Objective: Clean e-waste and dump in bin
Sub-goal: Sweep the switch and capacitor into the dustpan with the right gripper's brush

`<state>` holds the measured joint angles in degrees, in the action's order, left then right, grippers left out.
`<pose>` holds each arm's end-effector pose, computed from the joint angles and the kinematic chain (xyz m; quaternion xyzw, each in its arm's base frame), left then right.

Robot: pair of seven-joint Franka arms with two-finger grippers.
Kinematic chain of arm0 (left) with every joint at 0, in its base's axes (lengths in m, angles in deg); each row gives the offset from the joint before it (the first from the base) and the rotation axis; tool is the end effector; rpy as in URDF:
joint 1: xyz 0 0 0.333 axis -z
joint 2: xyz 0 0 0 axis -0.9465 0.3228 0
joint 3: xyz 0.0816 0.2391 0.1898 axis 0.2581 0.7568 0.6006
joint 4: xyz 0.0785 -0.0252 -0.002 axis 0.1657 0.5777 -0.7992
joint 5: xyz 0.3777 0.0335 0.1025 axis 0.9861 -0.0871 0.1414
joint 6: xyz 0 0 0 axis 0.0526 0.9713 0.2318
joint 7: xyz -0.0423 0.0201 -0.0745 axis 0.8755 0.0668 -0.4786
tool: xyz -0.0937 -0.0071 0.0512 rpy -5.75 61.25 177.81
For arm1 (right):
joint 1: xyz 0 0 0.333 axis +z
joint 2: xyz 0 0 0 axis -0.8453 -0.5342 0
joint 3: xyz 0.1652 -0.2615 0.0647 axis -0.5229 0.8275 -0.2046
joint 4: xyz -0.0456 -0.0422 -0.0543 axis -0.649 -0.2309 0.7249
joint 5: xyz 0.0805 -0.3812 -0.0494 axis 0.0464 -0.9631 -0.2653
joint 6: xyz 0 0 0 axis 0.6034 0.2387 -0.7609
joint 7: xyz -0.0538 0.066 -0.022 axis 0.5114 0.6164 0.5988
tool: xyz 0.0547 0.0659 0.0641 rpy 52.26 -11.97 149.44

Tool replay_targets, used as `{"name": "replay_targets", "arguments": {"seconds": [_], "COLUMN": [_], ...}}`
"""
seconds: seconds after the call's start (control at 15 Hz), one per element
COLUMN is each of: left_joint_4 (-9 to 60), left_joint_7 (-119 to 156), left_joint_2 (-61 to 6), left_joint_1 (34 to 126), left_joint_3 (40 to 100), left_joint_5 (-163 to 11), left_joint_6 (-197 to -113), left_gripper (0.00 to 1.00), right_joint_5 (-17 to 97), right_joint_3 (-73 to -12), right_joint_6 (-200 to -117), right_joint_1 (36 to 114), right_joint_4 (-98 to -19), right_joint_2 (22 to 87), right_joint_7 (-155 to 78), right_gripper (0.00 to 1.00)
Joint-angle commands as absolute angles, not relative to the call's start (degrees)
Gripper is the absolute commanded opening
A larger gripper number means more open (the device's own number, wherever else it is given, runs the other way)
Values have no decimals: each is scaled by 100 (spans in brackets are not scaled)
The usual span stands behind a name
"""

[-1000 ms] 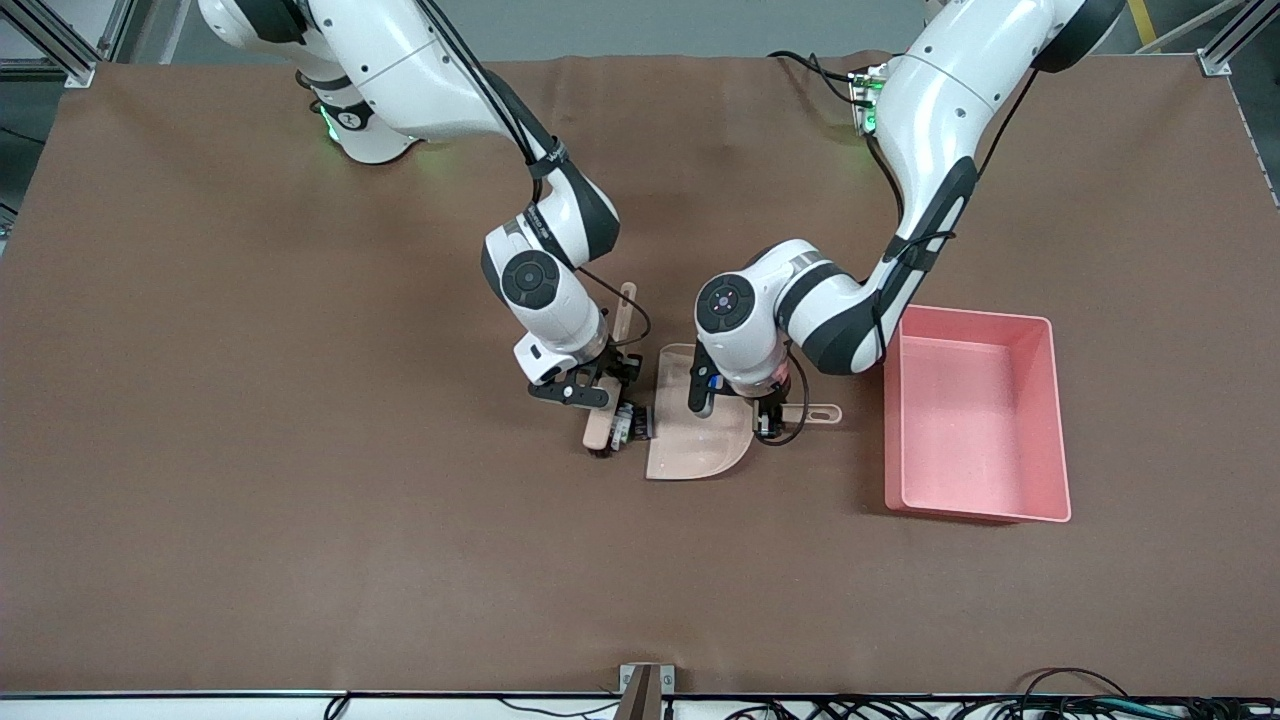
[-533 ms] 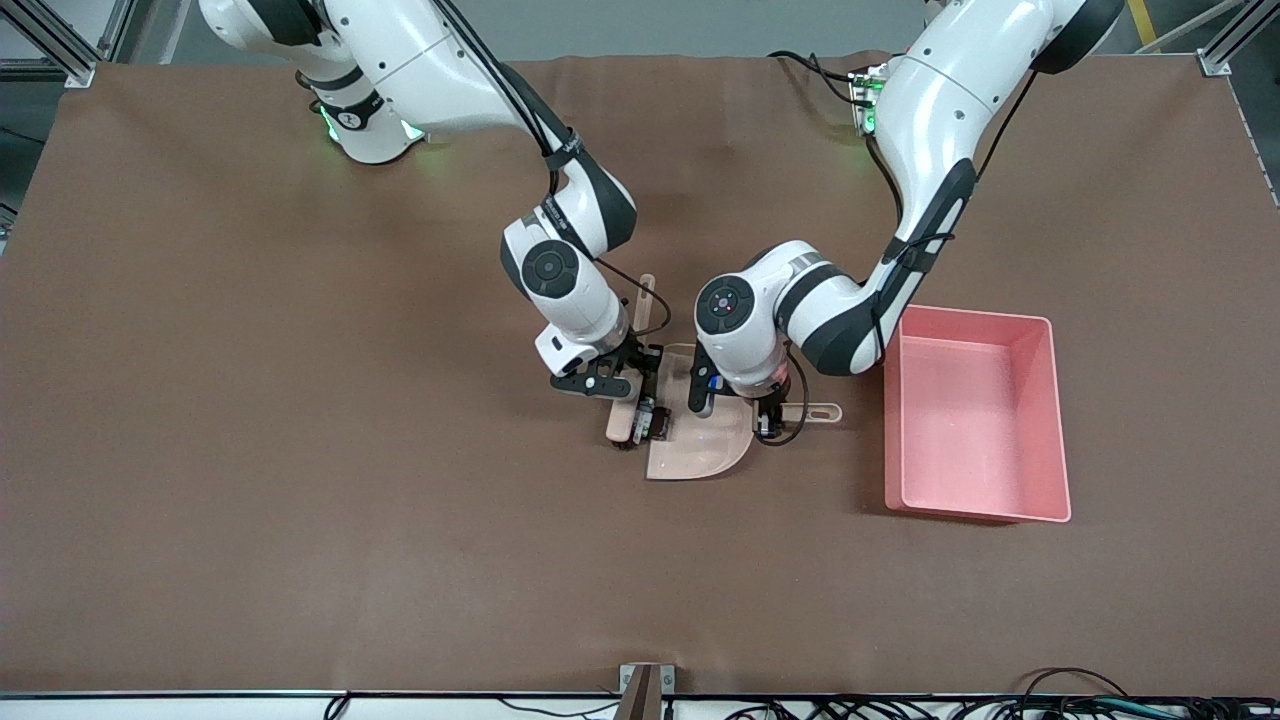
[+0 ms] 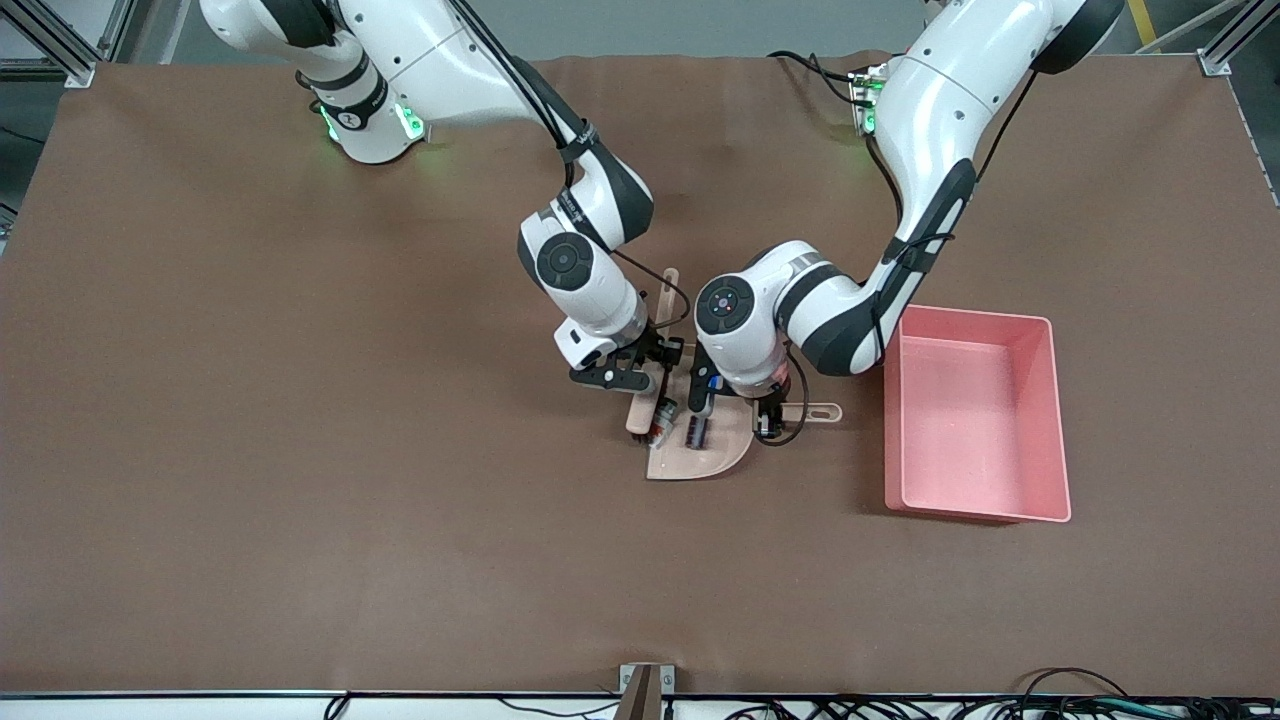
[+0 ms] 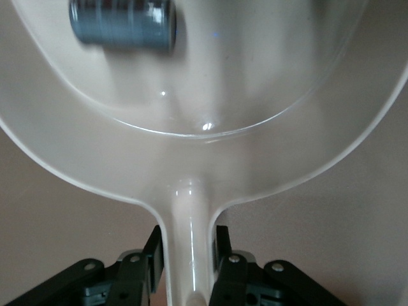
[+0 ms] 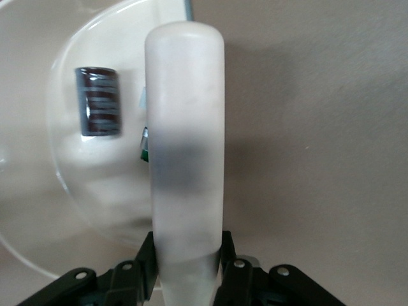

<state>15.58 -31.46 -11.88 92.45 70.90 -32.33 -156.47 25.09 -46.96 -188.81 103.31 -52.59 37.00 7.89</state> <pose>0.5701 -0.3825 0.2231 -0.6407 0.7485 0.0858 0.1478 0.5076 0.4996 0.2237 -0.9817 0.1097 0.0054 0.1558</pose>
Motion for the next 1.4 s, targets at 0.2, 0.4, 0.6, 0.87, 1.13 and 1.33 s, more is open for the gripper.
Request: {"name": "replay_targets", "arguments": {"seconds": [0.2,0.4,0.6,0.87,1.13,1.33], "left_joint_4": [1403,1403,1403,1403,1403,1403], "left_joint_7": [-3082,-3082,-3056,-3055,-3055,-3055], "left_joint_2": [-1090,-1099,-1099,-1099,-1108,-1108], "left_joint_1": [9349,9341,9341,9341,9297,9288], "left_joint_3": [7090,7098,7098,7098,7098,7098], "left_joint_5": [-3249,-3327,-3336,-3328,-3301,-3301], "left_joint_6": [-15507,-15499,-15499,-15499,-15507,-15507], "left_gripper": [30,28,23,10,0,0], "right_joint_5": [2806,3043,3219,3088,2938,2387], "right_joint_3": [-4690,-4690,-4681,-4620,-4611,-4462], "right_joint_6": [-18912,-18921,-18956,-18597,-17789,-17262], "right_joint_1": [10473,10517,10500,10245,9692,9384], "right_joint_4": [-4938,-4884,-4876,-4876,-4876,-4884], "right_joint_2": [3522,3504,3539,3627,3881,4118], "right_joint_7": [821,821,751,567,-39,-268], "right_gripper": [0,0,0,0,0,1]}}
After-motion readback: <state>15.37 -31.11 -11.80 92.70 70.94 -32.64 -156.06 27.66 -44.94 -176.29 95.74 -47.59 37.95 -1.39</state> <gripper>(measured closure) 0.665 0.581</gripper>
